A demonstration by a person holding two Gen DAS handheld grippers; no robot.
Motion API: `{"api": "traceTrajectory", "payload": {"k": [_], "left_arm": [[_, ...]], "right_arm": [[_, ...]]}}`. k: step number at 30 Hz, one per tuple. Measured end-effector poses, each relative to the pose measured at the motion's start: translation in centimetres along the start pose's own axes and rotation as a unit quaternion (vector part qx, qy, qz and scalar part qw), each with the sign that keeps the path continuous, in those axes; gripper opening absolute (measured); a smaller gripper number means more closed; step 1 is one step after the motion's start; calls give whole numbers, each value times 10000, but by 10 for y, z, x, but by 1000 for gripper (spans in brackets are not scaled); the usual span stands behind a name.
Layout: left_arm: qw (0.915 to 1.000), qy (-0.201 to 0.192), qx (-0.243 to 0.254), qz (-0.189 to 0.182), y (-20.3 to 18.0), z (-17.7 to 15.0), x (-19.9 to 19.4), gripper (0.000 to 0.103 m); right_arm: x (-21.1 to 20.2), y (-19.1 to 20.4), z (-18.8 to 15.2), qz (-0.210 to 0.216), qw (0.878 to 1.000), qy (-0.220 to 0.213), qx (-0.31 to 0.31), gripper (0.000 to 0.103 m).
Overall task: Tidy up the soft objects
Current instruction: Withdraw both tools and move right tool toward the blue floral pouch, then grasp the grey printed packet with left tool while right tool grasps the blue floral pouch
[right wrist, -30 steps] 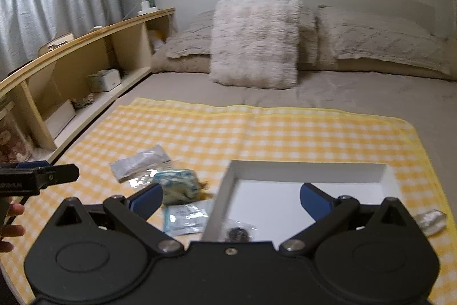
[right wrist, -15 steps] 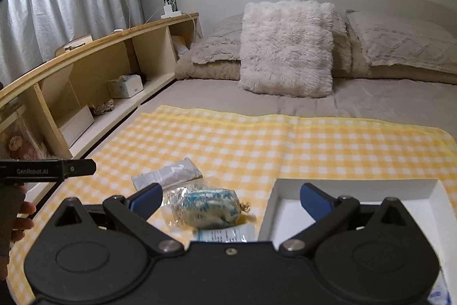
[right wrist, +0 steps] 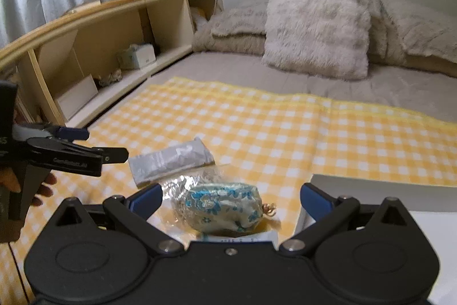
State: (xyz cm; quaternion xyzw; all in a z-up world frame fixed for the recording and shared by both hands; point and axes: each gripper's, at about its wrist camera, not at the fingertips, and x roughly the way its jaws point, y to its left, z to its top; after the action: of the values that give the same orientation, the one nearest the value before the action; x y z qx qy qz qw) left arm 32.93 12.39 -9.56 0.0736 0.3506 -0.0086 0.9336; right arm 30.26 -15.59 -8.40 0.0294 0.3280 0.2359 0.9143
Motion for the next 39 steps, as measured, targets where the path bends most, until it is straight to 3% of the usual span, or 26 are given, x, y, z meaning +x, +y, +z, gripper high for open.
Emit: {"api": "traceTrajectory", "payload": {"k": [5,12,20,25,30,32,39], "left_arm": [[9988,273,409,-45,7,-8,42,103],[9948,372,825,-456,-2,-10,78,103],[9936,397,785,-708,-12,5,102,102],[9924,730,690,-704,-19,9,112,82],[9909,912,684,-714,-20,8,111,64],[9904,973,705,-677,-23,10,110,61],[9918,1032,666,-363,-28,12,95,57]], "right_arm": [[25,-1,-2,89,9998,155,-53,103],[56,4,-7,201,9986,465,-134,103],[75,-8,-8,178,9973,710,-16,102],[78,-8,-7,481,9948,894,117,81],[77,-1,-7,396,9947,943,-36,66],[75,-2,-5,453,9942,976,2,58],[61,-7,3,409,9948,926,121,48]]}}
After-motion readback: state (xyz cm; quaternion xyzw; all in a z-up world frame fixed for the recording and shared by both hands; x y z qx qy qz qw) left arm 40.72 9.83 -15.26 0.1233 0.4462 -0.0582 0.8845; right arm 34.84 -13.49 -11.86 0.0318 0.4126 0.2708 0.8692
